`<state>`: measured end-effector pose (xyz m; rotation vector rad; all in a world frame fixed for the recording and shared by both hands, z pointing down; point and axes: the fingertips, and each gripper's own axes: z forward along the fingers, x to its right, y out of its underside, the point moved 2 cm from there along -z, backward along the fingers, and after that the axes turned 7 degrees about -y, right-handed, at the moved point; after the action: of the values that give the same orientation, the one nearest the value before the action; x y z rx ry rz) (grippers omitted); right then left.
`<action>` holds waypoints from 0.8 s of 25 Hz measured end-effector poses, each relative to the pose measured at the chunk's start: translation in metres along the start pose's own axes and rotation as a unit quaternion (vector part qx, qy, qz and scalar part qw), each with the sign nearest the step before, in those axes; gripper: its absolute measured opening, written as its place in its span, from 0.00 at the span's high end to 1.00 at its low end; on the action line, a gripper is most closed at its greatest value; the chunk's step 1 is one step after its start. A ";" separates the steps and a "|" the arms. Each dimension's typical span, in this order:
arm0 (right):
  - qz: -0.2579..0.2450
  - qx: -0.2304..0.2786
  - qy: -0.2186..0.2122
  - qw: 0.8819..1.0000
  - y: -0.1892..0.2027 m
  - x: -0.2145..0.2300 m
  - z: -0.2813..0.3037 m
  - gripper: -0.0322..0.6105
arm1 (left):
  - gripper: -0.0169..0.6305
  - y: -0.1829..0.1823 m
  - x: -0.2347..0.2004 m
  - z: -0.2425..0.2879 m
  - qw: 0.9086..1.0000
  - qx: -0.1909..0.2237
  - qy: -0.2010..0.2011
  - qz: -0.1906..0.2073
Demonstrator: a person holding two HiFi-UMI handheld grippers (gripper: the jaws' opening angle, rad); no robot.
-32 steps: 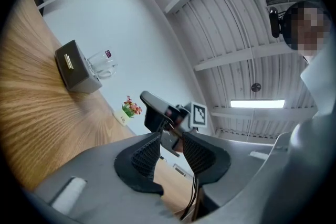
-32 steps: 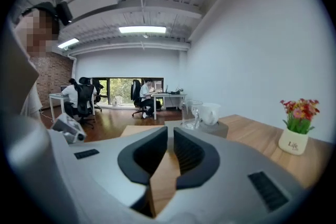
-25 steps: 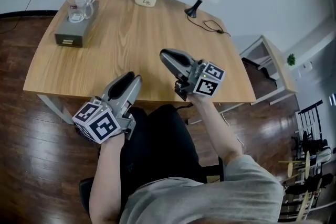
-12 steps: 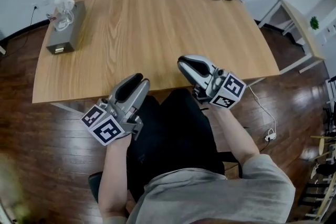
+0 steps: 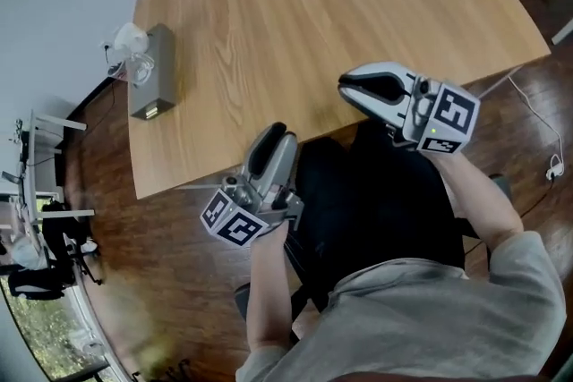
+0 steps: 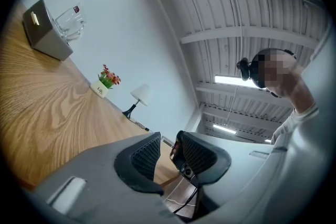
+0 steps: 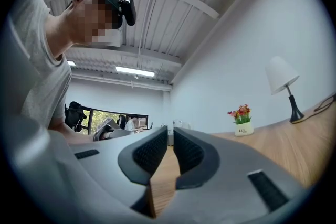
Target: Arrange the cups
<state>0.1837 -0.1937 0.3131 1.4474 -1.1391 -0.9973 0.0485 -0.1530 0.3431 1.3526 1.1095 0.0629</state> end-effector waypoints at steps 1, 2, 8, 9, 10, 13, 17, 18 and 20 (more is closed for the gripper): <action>0.000 0.000 -0.001 1.000 0.001 0.000 0.000 0.90 | 0.79 0.000 -0.001 -0.001 1.000 -0.001 0.000 -0.001; 0.001 0.002 -0.002 1.000 0.000 0.001 0.000 0.90 | 0.79 0.000 -0.001 -0.001 1.000 -0.001 -0.001 -0.002; 0.010 0.013 -0.003 1.000 -0.004 -0.001 -0.003 0.90 | 0.78 -0.003 0.002 -0.001 1.000 -0.005 0.000 0.000; 0.012 0.014 -0.004 1.000 -0.004 -0.001 -0.003 0.90 | 0.78 -0.003 0.003 0.000 1.000 -0.005 0.000 0.005; 0.013 0.014 -0.005 1.000 -0.004 -0.002 -0.003 0.90 | 0.79 -0.003 0.004 0.000 1.000 -0.007 -0.002 0.014; 0.016 0.014 -0.008 1.000 -0.003 -0.004 -0.002 0.90 | 0.79 -0.002 0.007 0.000 0.999 -0.017 -0.007 0.045; 0.015 0.012 -0.011 1.000 -0.002 -0.005 0.000 0.90 | 0.79 -0.001 0.007 0.001 0.999 -0.016 -0.004 0.043; 0.015 0.010 -0.012 1.000 -0.002 -0.005 0.000 0.90 | 0.79 -0.001 0.007 0.002 0.999 -0.016 -0.004 0.041; 0.014 0.008 -0.014 1.000 -0.001 -0.007 0.002 0.90 | 0.79 0.000 0.005 0.001 0.999 -0.016 -0.005 0.038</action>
<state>0.1805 -0.1874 0.3125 1.4302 -1.1866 -0.9948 0.0516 -0.1510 0.3397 1.3648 1.0434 0.1295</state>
